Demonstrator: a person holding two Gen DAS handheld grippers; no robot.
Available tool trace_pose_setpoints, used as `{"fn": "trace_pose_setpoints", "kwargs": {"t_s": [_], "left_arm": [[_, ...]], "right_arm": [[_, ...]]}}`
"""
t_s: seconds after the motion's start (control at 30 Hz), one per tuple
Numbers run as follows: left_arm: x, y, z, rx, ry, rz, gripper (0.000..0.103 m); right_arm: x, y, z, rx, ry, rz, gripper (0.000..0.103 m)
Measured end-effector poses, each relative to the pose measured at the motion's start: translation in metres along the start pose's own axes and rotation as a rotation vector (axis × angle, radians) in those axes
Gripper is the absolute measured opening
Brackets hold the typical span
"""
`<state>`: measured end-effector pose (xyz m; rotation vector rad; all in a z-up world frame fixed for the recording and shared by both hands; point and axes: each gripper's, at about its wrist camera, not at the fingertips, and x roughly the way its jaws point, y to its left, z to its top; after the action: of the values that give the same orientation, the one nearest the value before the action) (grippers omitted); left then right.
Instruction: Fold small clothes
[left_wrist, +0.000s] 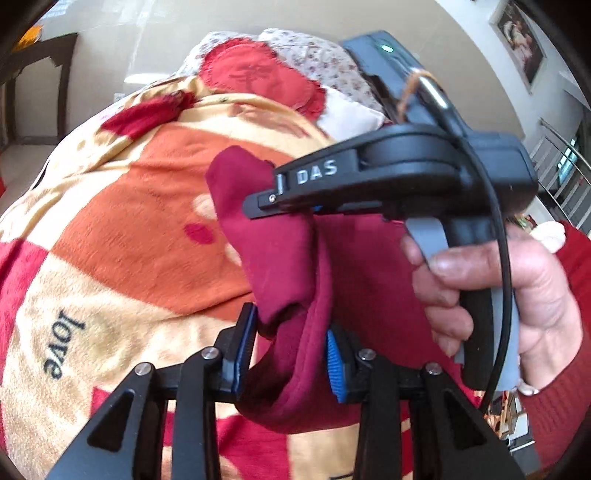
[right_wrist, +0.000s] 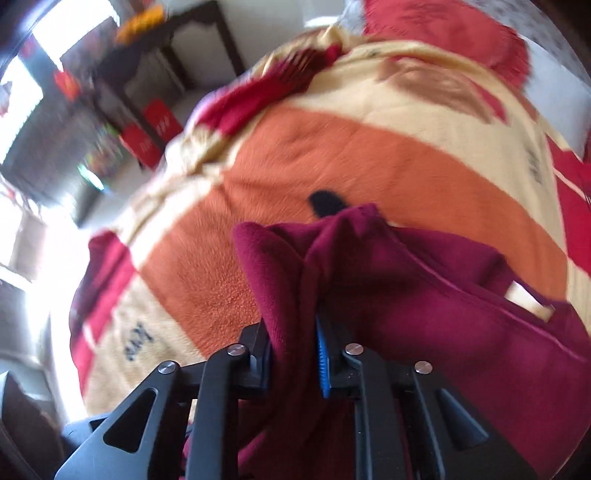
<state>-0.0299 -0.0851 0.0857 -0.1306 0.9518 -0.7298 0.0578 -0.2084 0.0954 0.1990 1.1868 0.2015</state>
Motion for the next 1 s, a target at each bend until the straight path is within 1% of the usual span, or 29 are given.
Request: {"fn": "trace_pose_setpoints", "kwargs": {"t_s": [0.03,0.17,0.3,0.33,0.37,0.47,0.67,0.8,0.83,0.87,0.9,0.93,0.97,1.0], "left_arm": [[-0.002,-0.011,0.001,0.021,-0.003,-0.008,0.036],[-0.004,-0.04,0.005,0.07,-0.007,-0.035,0.036],[-0.003,-0.074,0.011,0.118,-0.009,-0.069,0.036],[-0.001,-0.088,0.012,0.14,-0.011,-0.078,0.036],[-0.006,-0.099,0.009,0.151,-0.012,-0.083,0.036],[0.002,-0.136,0.007,0.2,-0.003,-0.11,0.036],[0.03,-0.189,-0.009,0.27,0.045,-0.141,0.036],[0.055,-0.213,-0.022,0.302,0.092,-0.149,0.036],[0.06,-0.218,-0.026,0.311,0.109,-0.147,0.039],[0.065,-0.221,-0.03,0.315,0.132,-0.149,0.045],[0.069,-0.222,-0.032,0.313,0.156,-0.155,0.048],[0.07,-0.223,-0.035,0.313,0.179,-0.154,0.056],[0.068,-0.224,-0.036,0.315,0.186,-0.151,0.064],[0.064,-0.223,-0.038,0.317,0.187,-0.148,0.067]], "right_arm": [[-0.013,-0.009,-0.005,0.02,-0.034,0.028,0.0],[-0.05,-0.029,-0.021,0.069,-0.122,0.078,0.0],[-0.087,-0.053,-0.037,0.116,-0.201,0.1,0.0],[-0.092,-0.06,-0.039,0.128,-0.216,0.103,0.0],[-0.101,-0.069,-0.045,0.141,-0.234,0.104,0.0],[-0.127,-0.101,-0.062,0.196,-0.287,0.106,0.0],[-0.157,-0.175,-0.112,0.342,-0.352,0.106,0.0],[-0.161,-0.217,-0.146,0.437,-0.368,0.109,0.0],[-0.159,-0.226,-0.155,0.461,-0.369,0.108,0.0],[-0.157,-0.233,-0.162,0.483,-0.37,0.109,0.0],[-0.154,-0.241,-0.169,0.509,-0.373,0.116,0.0],[-0.151,-0.248,-0.175,0.533,-0.381,0.127,0.0],[-0.149,-0.253,-0.181,0.548,-0.384,0.13,0.0],[-0.146,-0.257,-0.184,0.561,-0.385,0.125,0.0]]}}
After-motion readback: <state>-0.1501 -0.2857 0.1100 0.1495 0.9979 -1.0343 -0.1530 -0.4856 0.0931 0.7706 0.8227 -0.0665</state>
